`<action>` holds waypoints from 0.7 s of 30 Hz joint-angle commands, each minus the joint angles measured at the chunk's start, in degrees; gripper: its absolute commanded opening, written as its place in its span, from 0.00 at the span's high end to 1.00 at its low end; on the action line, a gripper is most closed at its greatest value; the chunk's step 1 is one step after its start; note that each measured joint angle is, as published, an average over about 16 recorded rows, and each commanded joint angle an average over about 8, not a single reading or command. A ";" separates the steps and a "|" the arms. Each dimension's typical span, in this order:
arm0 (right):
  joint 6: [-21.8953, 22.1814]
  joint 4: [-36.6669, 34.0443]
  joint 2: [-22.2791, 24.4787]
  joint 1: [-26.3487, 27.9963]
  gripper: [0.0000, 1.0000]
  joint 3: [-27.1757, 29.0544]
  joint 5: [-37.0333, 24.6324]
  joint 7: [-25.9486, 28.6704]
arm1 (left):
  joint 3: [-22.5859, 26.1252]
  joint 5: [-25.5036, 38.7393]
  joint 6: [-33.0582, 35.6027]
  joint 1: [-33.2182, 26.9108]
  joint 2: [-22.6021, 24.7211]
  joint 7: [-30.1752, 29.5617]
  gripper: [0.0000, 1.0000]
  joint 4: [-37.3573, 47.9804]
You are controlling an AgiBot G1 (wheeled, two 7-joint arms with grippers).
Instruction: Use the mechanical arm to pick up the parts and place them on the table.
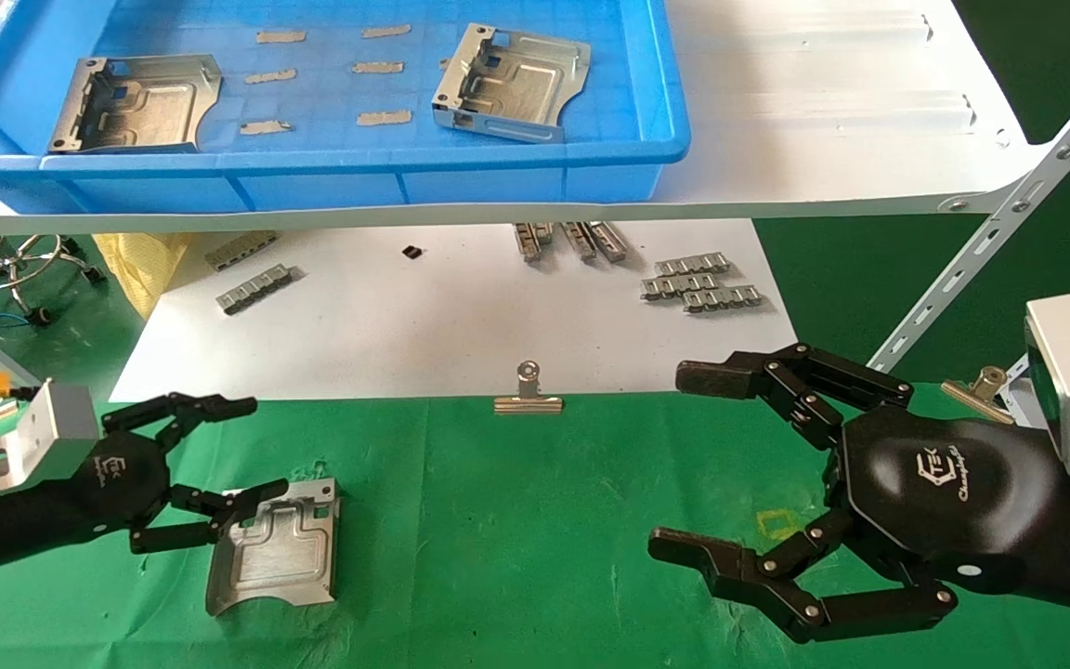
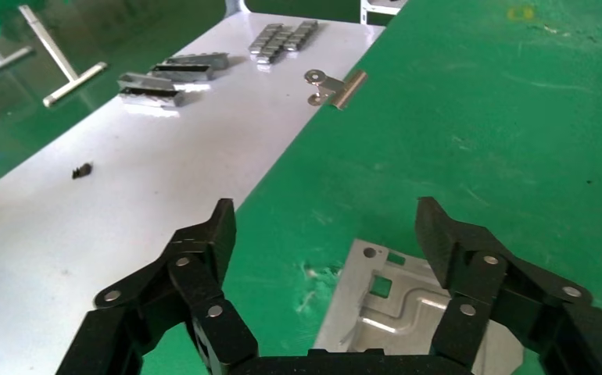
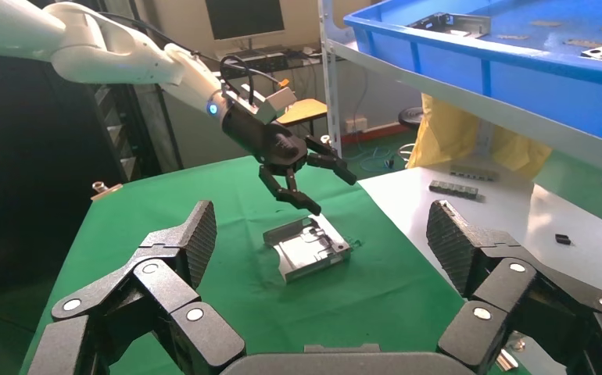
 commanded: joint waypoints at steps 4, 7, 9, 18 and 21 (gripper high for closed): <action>-0.01 0.00 0.00 0.00 0.00 0.00 0.00 0.00 | -0.13 0.10 -0.12 -0.07 -0.09 -0.07 0.00 -0.93; -0.01 0.00 0.00 0.00 0.00 0.00 0.00 0.00 | -0.81 -0.38 -0.32 0.73 -0.46 -1.69 0.00 -3.26; -0.01 0.00 0.00 0.00 0.00 0.00 0.00 0.00 | -1.41 -0.74 -0.51 1.37 -0.77 -3.11 0.00 -5.36; -0.01 0.00 0.00 0.00 0.00 0.00 0.00 0.00 | -4.34 -2.52 -1.44 4.50 -2.29 -10.08 0.00 -15.68; -0.01 0.00 0.00 0.00 0.00 0.00 0.00 0.00 | -5.31 -3.12 -1.75 5.55 -2.80 -12.40 0.00 -19.11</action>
